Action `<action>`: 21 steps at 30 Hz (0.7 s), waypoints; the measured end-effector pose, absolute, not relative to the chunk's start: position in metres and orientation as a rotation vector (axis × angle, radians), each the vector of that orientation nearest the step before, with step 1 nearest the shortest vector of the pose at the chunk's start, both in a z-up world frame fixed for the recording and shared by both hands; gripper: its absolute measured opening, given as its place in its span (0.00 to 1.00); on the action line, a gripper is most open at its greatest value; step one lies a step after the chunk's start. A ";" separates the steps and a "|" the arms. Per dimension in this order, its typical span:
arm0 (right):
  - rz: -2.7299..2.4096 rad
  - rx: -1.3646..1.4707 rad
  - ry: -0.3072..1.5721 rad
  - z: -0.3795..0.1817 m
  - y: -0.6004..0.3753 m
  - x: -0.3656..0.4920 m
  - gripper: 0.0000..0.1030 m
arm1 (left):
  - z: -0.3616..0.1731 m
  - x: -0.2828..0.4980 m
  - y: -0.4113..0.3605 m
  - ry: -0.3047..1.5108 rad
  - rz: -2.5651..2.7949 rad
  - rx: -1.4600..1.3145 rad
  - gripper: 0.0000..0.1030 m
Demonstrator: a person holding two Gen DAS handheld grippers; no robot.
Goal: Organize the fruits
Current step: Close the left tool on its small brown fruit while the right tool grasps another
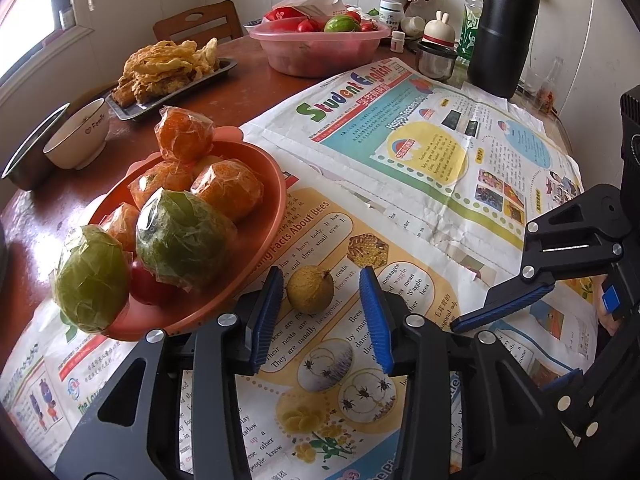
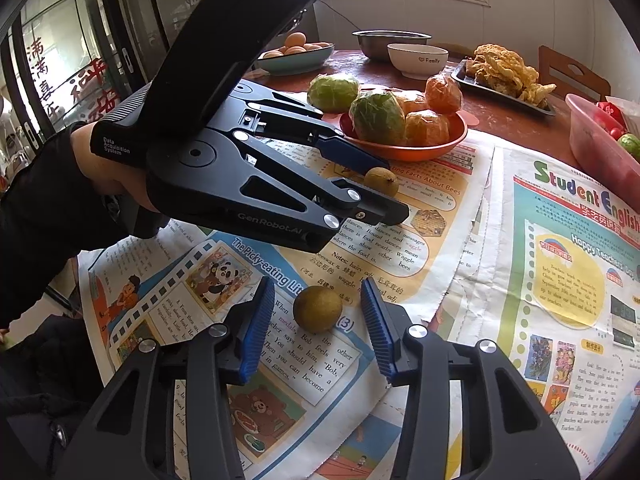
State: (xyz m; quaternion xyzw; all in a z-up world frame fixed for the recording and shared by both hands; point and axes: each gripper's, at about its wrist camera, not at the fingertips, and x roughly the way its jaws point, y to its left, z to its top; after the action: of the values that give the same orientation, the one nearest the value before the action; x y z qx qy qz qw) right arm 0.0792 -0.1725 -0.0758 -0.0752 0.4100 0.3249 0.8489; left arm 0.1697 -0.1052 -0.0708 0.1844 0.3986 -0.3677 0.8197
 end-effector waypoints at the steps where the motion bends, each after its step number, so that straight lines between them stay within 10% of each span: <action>1: 0.682 -0.160 0.863 -0.076 -0.173 0.079 0.40 | -0.071 0.169 -0.106 0.849 -0.783 0.396 0.30; 21: 0.665 -0.193 0.850 -0.077 -0.175 0.076 0.22 | -0.071 0.168 -0.106 0.849 -0.781 0.400 0.24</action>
State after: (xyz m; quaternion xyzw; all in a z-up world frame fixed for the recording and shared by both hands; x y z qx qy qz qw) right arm 0.0761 -0.1754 -0.0772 -0.0917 0.4040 0.3161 0.8535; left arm 0.1684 -0.1061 -0.0709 0.1880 0.3988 -0.3666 0.8193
